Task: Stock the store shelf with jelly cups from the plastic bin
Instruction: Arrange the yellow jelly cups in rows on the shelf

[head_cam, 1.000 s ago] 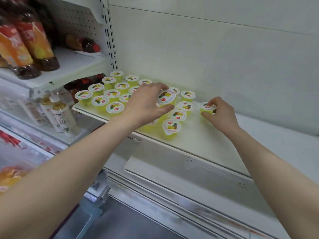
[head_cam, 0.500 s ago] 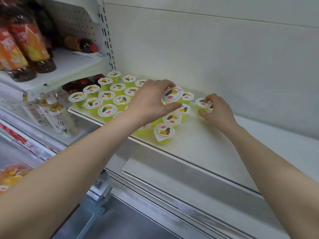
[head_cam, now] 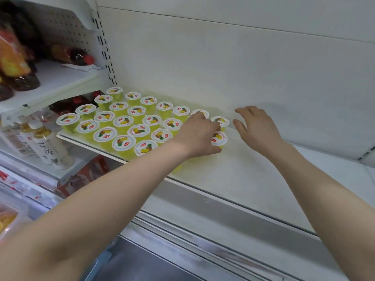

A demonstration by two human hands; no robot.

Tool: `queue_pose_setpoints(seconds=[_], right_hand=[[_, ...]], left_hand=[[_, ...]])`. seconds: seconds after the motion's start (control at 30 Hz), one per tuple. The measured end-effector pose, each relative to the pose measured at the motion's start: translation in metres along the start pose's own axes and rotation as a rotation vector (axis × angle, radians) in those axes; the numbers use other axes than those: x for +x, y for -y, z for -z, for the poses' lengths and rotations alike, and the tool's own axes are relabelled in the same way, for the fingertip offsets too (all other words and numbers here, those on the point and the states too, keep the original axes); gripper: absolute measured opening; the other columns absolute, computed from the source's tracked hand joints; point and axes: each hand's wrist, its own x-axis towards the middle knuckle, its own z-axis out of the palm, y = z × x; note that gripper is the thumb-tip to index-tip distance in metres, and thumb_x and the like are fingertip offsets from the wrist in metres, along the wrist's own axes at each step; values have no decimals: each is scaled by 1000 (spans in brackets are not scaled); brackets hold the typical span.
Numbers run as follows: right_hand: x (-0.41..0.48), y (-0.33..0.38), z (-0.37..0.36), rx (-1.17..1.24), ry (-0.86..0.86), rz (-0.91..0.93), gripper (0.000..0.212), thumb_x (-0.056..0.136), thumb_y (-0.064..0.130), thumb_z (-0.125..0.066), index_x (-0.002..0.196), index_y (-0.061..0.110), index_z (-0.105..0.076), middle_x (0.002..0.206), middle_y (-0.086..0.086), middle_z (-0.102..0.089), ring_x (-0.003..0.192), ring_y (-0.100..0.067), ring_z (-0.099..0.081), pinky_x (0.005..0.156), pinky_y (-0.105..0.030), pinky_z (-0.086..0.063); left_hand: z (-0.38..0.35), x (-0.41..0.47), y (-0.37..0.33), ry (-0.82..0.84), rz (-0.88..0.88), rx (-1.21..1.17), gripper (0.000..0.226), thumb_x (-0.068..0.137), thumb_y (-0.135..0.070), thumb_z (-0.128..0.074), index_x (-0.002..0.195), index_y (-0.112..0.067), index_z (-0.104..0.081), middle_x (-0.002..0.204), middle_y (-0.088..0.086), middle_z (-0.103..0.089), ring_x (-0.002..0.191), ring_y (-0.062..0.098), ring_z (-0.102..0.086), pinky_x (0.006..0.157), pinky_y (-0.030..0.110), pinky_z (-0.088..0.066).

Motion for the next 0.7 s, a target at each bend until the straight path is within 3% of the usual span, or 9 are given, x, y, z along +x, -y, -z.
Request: queue_pose_setpoints(seconds=[0.43,0.7], right_hand=[[-2,0,9,-16,-16,-29,41,99,31,-47,136,14,-52,132,-14,-54,120,-37,-48,96,-46,-39],[-2,15,21,-50,-37,8,41,100,31,-47,136,13,-51,130,-14,-55,119,-37,-48,95,-46,-39]], left_hand=[[-15,20,3,22,-9,81,64,77,-56,-66,130,-22,-55,110,6,-67,116,30,-47,102,36,-31],[-6,9,12,-74,1,86,64,82,-62,-59,132,-23,-54,121,3,-63,121,29,-46,107,36,-27]])
